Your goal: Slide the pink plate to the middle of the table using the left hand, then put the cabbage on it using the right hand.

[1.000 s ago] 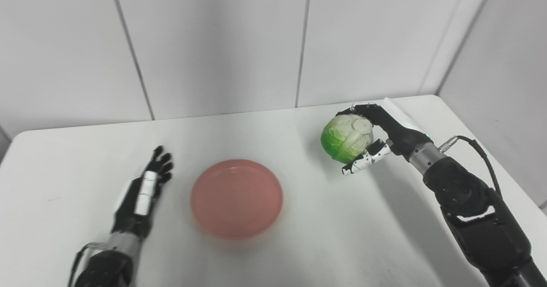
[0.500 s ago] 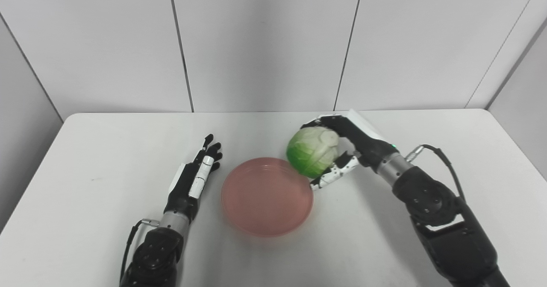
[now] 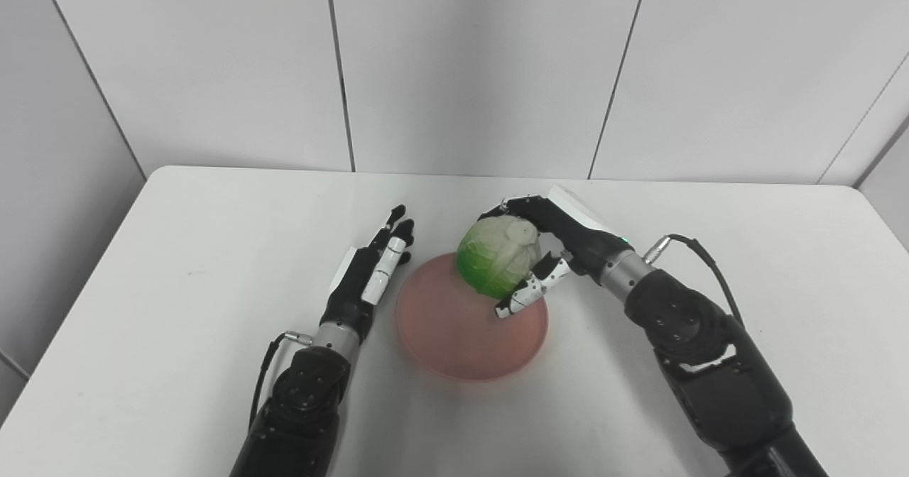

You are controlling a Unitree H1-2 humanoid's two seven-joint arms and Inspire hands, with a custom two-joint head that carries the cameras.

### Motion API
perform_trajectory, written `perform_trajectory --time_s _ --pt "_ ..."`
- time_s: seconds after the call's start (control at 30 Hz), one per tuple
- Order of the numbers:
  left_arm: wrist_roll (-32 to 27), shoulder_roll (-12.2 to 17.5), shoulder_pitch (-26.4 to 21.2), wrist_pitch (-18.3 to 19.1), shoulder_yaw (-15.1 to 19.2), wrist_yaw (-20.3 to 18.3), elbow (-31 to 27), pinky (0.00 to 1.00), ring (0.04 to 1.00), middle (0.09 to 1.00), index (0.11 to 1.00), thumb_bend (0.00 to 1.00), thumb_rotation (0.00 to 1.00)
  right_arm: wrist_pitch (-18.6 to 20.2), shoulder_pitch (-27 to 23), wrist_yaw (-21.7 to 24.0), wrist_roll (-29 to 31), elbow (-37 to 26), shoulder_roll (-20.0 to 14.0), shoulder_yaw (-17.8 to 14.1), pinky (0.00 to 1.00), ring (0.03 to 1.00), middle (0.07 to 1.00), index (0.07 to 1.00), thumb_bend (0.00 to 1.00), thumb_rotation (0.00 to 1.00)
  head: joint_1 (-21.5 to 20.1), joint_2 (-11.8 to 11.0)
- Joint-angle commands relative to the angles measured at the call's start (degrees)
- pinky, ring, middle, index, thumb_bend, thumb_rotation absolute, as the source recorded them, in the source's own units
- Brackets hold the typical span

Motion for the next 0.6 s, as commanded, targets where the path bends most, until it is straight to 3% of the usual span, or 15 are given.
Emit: perform_trajectory --time_s 0.0,0.27,0.57 --pt "0.2 -2.3 0.6 2.2 -2.5 -2.8 2.5 0.86 0.919 0.935 0.943 0.8 1.0 -3.9 -3.4 -1.2 0.0 -0.1 0.1 -0.1 0.41 0.426 0.481 0.51 0.52 0.0 0.1 -0.1" --pt "0.2 -2.7 0.7 2.2 -2.8 -3.0 2.4 0.89 0.935 0.953 0.958 0.74 1.0 -8.3 -3.4 -1.6 -1.7 4.4 0.6 2.0 0.43 0.434 0.48 0.499 0.52 0.0 0.1 0.4" --pt "0.4 -2.5 0.4 2.2 -3.1 -3.0 2.7 0.89 0.932 0.948 0.957 0.76 1.0 -9.0 -2.3 -1.3 -3.1 7.2 1.2 4.3 0.41 0.417 0.476 0.517 0.52 0.0 0.1 0.5"
